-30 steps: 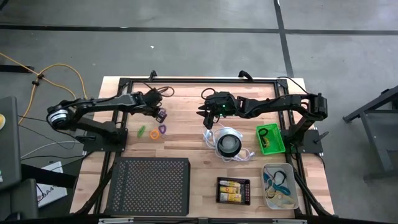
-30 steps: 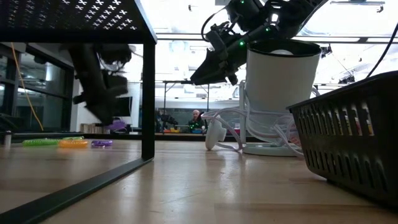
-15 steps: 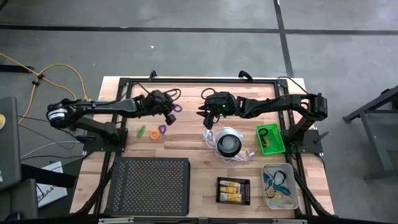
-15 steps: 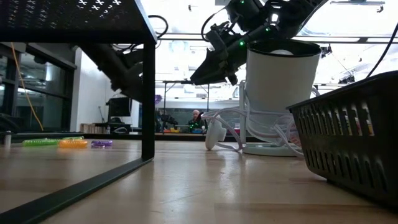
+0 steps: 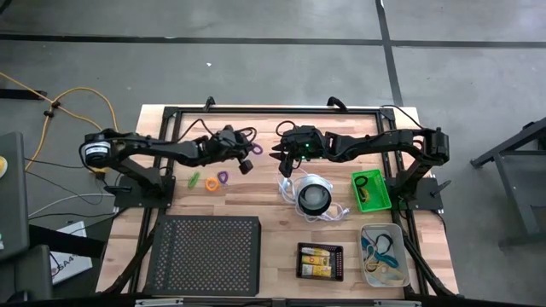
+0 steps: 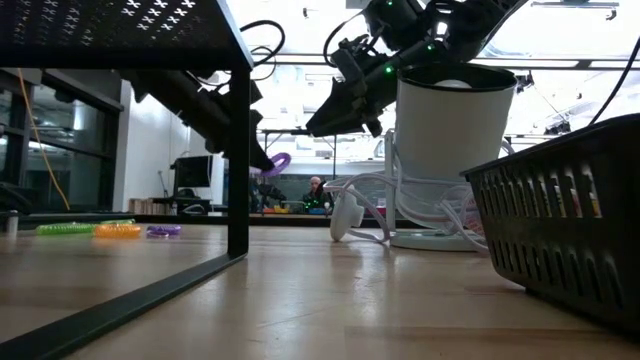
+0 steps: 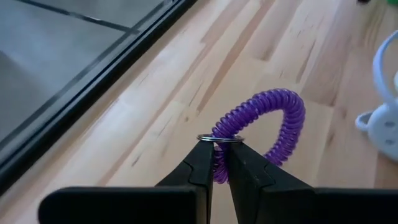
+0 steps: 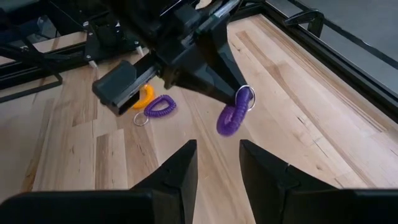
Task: Pick & Place Office Desk Supplies
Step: Put the top purple spring keychain into the green bin
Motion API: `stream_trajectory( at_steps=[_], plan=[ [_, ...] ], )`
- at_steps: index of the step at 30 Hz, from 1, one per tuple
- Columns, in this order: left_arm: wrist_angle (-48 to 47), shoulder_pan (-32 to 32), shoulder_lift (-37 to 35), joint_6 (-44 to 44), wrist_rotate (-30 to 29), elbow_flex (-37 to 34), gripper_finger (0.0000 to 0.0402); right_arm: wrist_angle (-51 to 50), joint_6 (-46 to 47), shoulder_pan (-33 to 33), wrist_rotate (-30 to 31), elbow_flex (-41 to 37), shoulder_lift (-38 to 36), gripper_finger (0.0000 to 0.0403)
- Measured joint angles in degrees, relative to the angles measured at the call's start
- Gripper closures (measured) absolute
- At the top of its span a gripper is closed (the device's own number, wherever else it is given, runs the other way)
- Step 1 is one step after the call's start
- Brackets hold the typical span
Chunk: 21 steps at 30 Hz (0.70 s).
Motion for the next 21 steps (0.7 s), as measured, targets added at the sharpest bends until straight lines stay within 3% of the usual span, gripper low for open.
stream_trajectory(
  at_steps=[11,21],
  plan=[
    [2.83,-2.42,1.03,-2.3,-0.91,0.0,0.0375,0.0,0.0,0.0,0.0,0.0,0.0,0.0296],
    [11.39,-4.26,1.03,0.95,-0.89,0.0,0.0375,0.0,0.0,0.0,0.0,0.0,0.01,0.0296]
  ],
)
